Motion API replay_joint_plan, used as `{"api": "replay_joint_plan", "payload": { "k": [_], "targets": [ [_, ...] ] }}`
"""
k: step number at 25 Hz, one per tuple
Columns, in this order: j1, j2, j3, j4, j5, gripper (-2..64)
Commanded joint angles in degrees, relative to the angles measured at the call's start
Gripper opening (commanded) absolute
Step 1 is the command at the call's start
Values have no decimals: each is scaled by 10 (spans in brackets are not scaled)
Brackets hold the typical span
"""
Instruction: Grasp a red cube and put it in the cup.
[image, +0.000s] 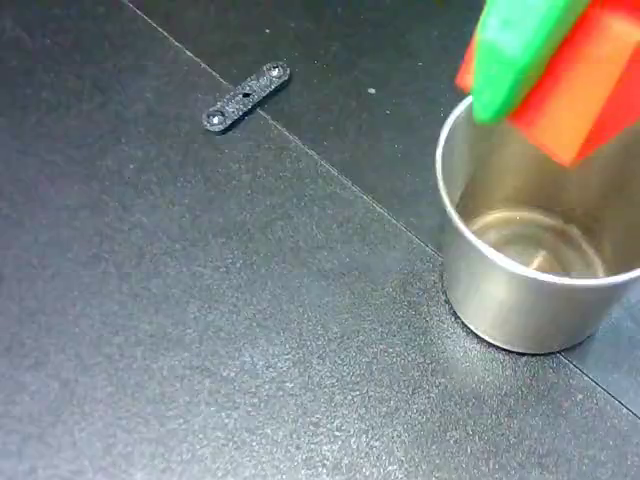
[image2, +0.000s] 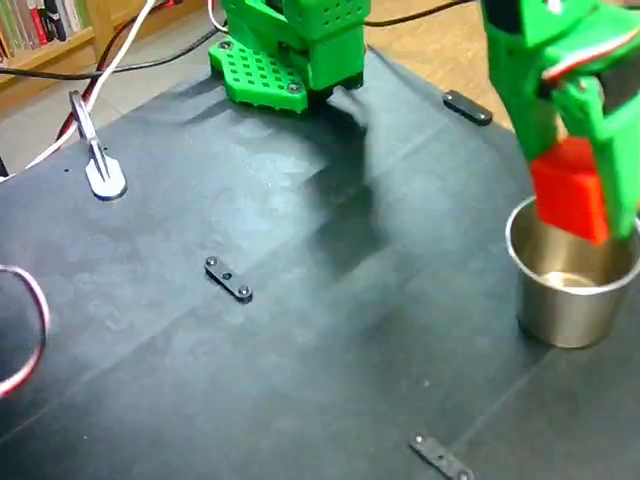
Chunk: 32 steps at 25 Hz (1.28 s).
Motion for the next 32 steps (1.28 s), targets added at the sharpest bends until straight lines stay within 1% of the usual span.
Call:
{"api": "replay_joint_plan", "payload": {
  "k": [1, 2, 9, 15, 28, 32],
  "targets": [
    [-7, -5, -11, -38, 4, -5],
    [-8, -11, -11, -42, 4, -5],
    [-8, -17, -9, -30, 5, -5],
    [-8, -11, -11, 30, 5, -5],
    [-8, -10, -11, 35, 16, -6],
    [-8, -10, -11, 69, 16, -4]
  ]
}}
